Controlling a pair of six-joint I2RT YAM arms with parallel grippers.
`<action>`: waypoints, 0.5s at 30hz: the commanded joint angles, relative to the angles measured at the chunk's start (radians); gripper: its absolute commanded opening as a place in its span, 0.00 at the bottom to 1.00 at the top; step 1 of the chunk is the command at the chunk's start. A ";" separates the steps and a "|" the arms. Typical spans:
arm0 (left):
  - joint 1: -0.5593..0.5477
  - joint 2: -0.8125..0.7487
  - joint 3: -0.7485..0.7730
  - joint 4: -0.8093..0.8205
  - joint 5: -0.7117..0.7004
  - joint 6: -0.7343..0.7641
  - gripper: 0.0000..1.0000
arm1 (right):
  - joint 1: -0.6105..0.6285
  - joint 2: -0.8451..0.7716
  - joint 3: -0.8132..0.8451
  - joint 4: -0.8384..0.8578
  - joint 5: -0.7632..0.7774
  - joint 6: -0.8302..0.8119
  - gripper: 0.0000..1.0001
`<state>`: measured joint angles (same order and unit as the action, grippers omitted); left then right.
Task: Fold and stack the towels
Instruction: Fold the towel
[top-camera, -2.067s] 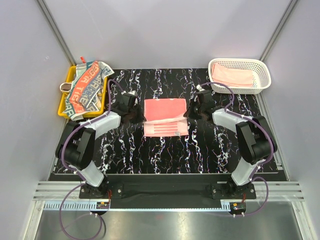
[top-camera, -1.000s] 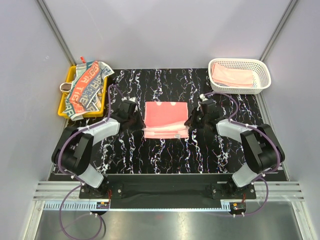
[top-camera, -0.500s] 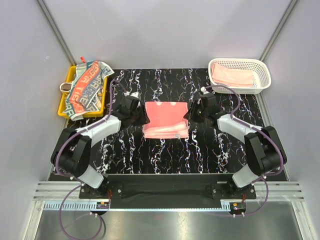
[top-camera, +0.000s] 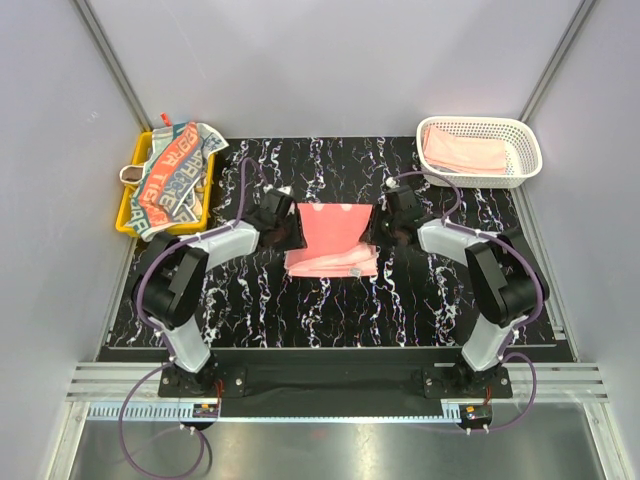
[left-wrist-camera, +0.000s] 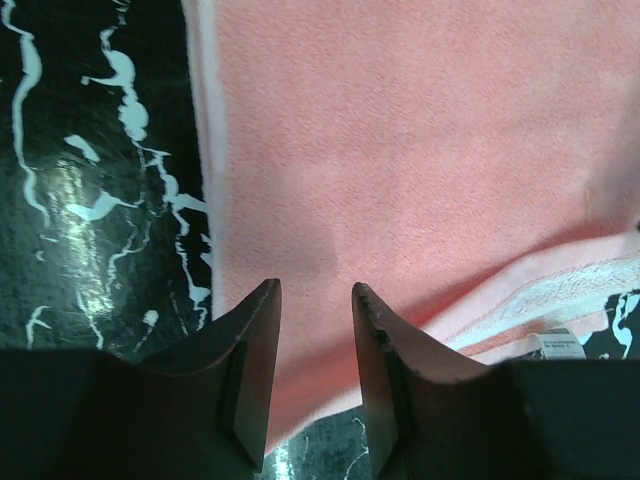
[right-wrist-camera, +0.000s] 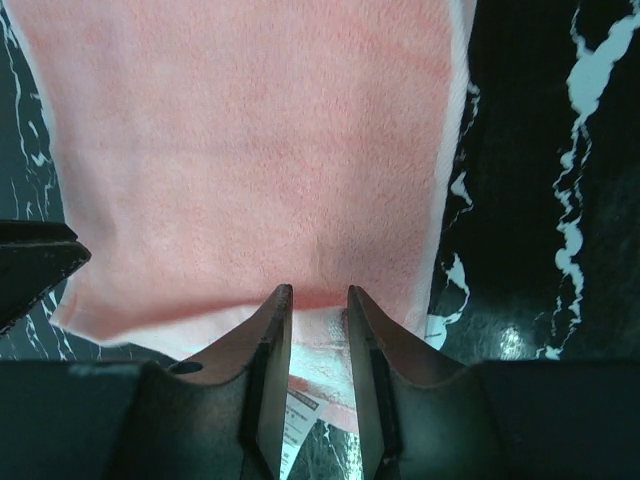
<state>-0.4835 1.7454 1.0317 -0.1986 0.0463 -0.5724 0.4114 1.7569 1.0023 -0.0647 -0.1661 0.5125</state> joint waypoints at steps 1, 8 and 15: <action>-0.021 -0.058 -0.016 0.039 0.004 0.014 0.39 | 0.023 -0.051 -0.027 0.008 0.027 -0.003 0.35; -0.035 -0.118 -0.088 0.056 0.035 0.011 0.38 | 0.035 -0.144 -0.099 -0.006 0.030 0.012 0.34; -0.041 -0.152 -0.128 0.064 0.041 0.005 0.38 | 0.046 -0.247 -0.179 -0.014 0.031 0.023 0.34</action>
<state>-0.5171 1.6413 0.9127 -0.1810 0.0719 -0.5728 0.4408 1.5696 0.8490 -0.0776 -0.1539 0.5236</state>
